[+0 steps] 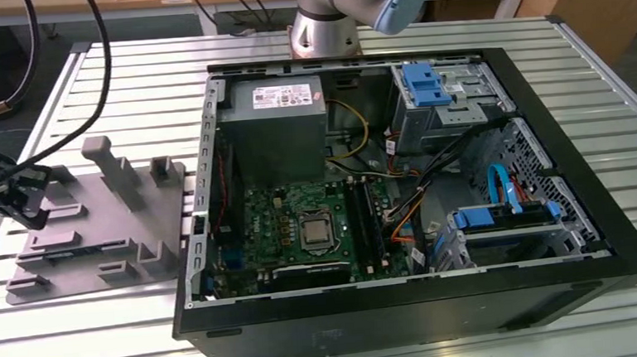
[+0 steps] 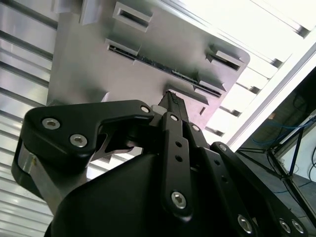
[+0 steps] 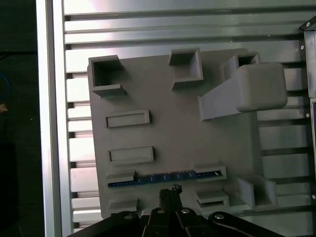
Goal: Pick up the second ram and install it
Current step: 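Reach for the second ram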
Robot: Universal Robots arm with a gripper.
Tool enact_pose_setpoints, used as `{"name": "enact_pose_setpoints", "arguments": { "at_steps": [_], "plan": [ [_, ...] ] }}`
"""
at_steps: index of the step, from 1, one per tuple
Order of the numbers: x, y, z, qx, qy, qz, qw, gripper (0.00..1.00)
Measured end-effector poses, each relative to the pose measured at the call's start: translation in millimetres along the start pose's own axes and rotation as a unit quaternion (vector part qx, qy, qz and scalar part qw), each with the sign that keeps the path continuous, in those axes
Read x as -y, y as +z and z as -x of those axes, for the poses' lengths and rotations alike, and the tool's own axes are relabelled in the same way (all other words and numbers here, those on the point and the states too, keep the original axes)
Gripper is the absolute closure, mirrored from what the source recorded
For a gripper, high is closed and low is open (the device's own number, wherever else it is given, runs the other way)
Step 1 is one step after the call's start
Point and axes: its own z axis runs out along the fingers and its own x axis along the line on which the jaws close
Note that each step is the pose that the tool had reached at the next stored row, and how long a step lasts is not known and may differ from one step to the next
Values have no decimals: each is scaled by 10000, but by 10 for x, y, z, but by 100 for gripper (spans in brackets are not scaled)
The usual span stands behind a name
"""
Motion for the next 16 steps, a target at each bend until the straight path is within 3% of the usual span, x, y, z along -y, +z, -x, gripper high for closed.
{"name": "enact_pose_setpoints", "arguments": {
  "at_steps": [16],
  "plan": [
    [22,230,-19,0,0,0,10000,90]
  ]
}}
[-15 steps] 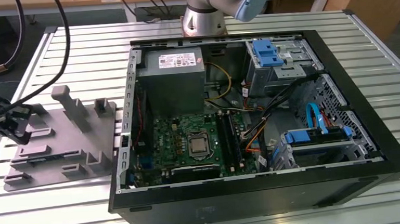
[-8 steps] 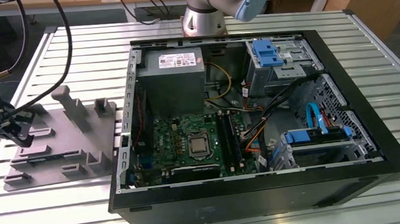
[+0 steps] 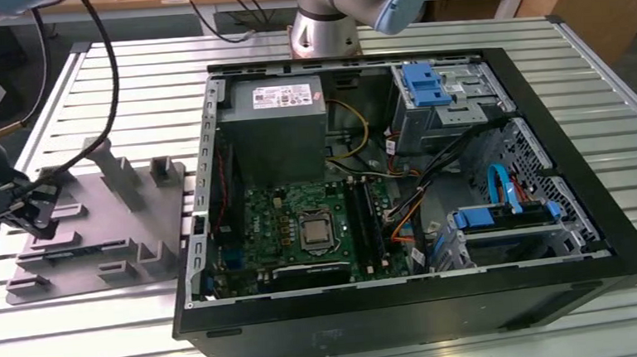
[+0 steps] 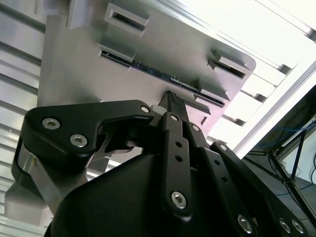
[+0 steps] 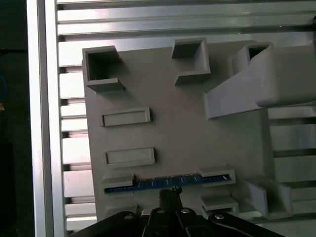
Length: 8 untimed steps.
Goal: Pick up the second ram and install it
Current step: 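Reach for the second ram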
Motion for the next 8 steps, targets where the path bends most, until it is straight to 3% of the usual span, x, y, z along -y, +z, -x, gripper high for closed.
{"name": "enact_pose_setpoints", "arguments": {
  "at_steps": [8],
  "plan": [
    [8,119,-14,0,0,0,10000,90]
  ]
}}
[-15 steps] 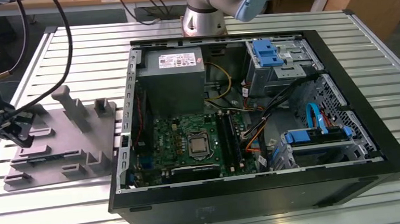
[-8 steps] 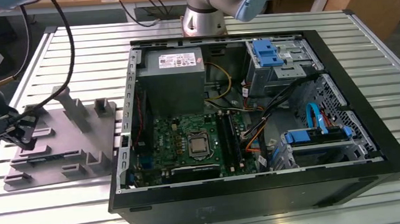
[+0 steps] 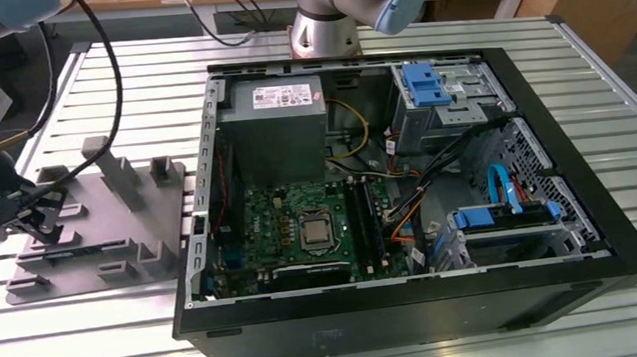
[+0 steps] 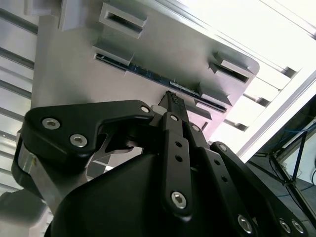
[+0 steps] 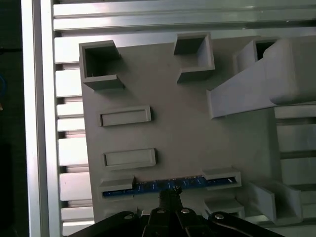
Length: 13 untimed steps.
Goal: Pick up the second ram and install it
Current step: 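Reach for the second ram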
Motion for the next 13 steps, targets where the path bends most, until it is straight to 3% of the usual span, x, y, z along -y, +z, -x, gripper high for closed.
{"name": "enact_pose_setpoints", "arguments": {
  "at_steps": [7,13],
  "plan": [
    [5,94,-12,0,0,0,10000,90],
    [5,97,-12,1,0,-17,10000,90]
  ]
}}
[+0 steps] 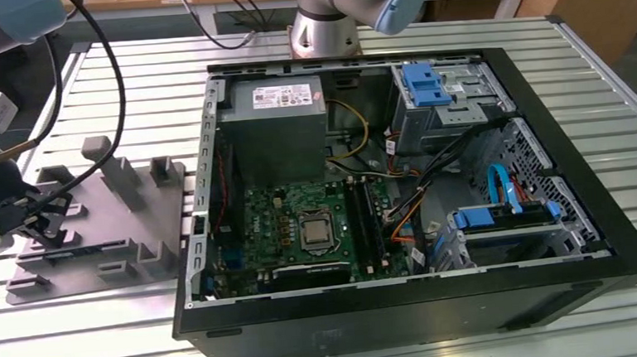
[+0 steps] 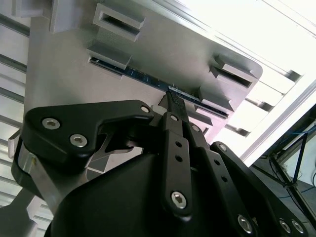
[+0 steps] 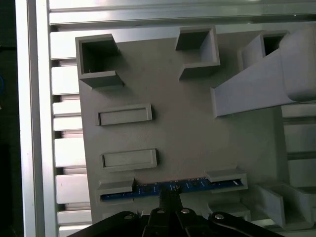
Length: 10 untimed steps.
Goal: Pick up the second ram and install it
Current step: 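Pick up the second ram and move it above second insertion slot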
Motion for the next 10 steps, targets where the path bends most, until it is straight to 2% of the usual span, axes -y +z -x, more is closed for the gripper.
{"name": "enact_pose_setpoints", "arguments": {
  "at_steps": [10],
  "plan": [
    [0,0,0,0,-18,-3,10000,90]
  ]
}}
